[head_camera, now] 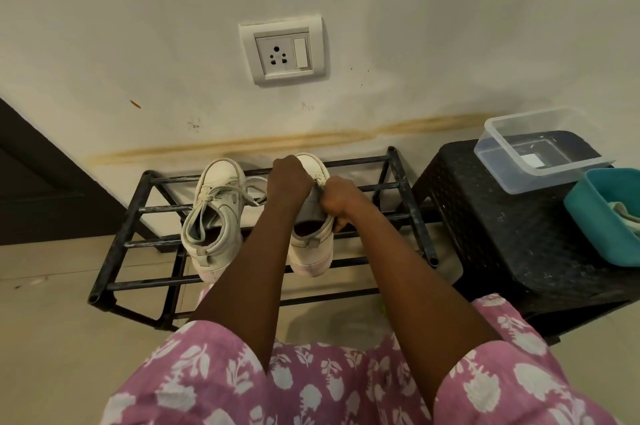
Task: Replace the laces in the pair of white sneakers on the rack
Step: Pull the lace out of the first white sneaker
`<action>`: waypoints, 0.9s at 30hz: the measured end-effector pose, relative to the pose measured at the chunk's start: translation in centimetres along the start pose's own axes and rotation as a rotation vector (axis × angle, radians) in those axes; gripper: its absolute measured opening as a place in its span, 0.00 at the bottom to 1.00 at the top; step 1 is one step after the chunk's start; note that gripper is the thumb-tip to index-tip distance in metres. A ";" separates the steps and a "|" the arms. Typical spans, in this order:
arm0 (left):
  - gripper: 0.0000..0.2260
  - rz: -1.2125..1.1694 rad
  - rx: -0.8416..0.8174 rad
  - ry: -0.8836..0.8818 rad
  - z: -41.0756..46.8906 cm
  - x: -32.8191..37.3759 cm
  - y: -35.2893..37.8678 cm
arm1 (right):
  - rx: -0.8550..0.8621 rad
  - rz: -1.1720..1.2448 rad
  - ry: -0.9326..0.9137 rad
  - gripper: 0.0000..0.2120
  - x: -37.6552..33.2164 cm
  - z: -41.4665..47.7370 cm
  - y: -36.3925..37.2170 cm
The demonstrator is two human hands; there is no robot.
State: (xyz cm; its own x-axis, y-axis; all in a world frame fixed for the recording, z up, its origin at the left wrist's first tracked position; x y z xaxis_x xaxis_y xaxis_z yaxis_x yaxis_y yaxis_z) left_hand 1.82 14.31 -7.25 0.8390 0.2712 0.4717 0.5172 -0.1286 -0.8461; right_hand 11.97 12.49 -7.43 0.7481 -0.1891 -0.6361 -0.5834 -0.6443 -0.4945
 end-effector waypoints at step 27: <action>0.07 -0.191 -0.064 -0.134 -0.5 -2.9 -2.8 | 0.336 -0.354 -0.065 0.16 -1.4 1.6 -0.3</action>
State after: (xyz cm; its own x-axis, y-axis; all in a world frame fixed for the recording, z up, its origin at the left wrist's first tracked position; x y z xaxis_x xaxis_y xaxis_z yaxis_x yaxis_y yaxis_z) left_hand -1.98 13.37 -6.09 0.6974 0.4196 0.5811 0.6776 -0.1217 -0.7253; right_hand 10.56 14.11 -7.35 0.9037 0.0513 -0.4250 -0.3750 -0.3843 -0.8436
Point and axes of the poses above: each hand's wrist, its own z-axis towards the middle knuckle, its own y-axis out of the palm, x = y × z, the point moved 3 cm from there along z, towards the middle knuckle, and after that the axes turned 11 degrees about -x, right-handed, at the moved point
